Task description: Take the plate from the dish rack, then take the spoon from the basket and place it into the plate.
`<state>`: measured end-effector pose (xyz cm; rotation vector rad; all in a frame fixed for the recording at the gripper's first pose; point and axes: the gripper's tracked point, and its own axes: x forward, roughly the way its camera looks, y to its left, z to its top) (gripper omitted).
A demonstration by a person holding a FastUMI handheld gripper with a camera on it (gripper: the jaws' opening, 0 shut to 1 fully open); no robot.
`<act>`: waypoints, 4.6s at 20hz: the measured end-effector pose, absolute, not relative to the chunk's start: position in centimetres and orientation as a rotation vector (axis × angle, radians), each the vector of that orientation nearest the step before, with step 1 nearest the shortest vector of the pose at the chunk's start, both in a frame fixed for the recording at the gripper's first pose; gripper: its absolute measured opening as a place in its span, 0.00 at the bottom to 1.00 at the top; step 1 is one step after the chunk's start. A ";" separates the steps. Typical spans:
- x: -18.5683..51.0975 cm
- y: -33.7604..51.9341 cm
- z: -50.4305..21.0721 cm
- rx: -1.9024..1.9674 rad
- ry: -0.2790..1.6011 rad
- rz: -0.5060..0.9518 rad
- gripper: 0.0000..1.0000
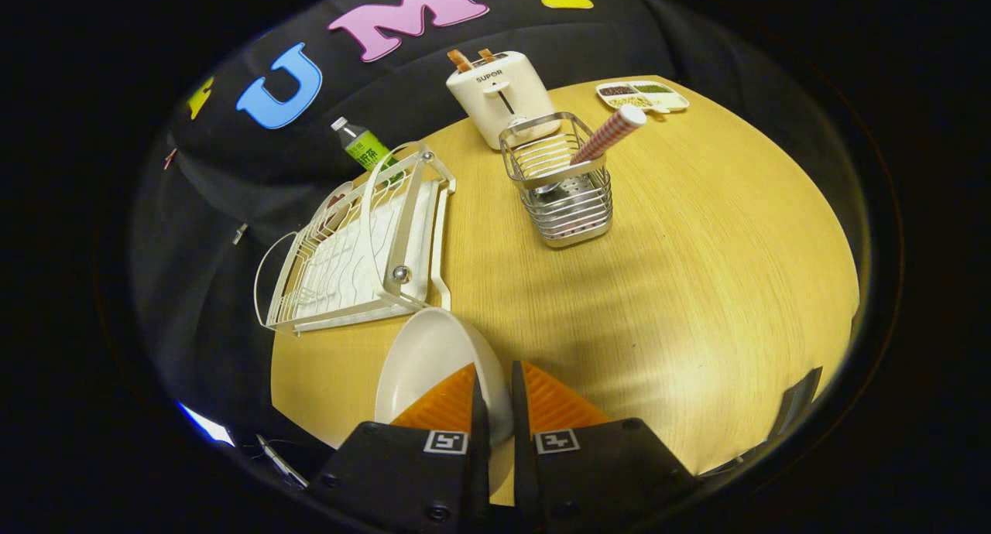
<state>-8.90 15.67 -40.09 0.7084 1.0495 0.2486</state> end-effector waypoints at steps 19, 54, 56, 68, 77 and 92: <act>-2.5 5.8 -29.8 0.411 0.715 0.243 0.91; -5.5 6.3 -19.3 0.273 0.594 0.514 0.12; -7.6 8.0 -19.7 0.263 0.617 0.556 0.12; -13.5 16.6 -31.5 0.191 0.831 0.631 0.12; -15.5 18.3 -36.2 0.126 0.950 0.655 0.15; -16.1 18.6 -37.9 0.143 1.005 0.621 0.99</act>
